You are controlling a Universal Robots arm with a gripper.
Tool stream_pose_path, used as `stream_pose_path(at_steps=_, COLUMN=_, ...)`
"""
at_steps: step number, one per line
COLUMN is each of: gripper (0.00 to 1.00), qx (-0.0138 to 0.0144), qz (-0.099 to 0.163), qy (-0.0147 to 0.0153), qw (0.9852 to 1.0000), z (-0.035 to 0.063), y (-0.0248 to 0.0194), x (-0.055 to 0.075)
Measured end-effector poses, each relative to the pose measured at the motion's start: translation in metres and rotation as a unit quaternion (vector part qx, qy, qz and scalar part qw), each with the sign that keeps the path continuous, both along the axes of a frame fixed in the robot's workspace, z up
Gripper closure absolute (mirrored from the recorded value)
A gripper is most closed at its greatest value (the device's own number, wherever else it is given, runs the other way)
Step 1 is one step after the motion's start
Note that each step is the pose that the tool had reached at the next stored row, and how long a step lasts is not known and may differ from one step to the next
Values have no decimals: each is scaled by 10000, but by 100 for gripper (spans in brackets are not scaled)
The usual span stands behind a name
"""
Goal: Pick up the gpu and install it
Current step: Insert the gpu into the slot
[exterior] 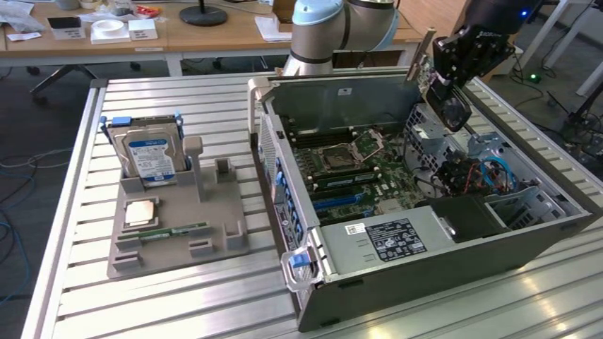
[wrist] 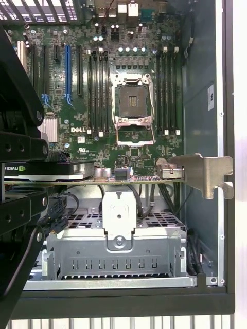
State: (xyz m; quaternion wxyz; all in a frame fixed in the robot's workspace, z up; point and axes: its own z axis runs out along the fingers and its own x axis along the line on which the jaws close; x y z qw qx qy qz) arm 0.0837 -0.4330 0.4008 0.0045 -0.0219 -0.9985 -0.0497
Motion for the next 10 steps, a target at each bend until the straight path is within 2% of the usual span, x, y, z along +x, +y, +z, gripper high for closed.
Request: stream_pose_path(at_steps=10, gripper=73, qx=0, qz=0, qy=0, qw=10000, z=0, y=0, x=0)
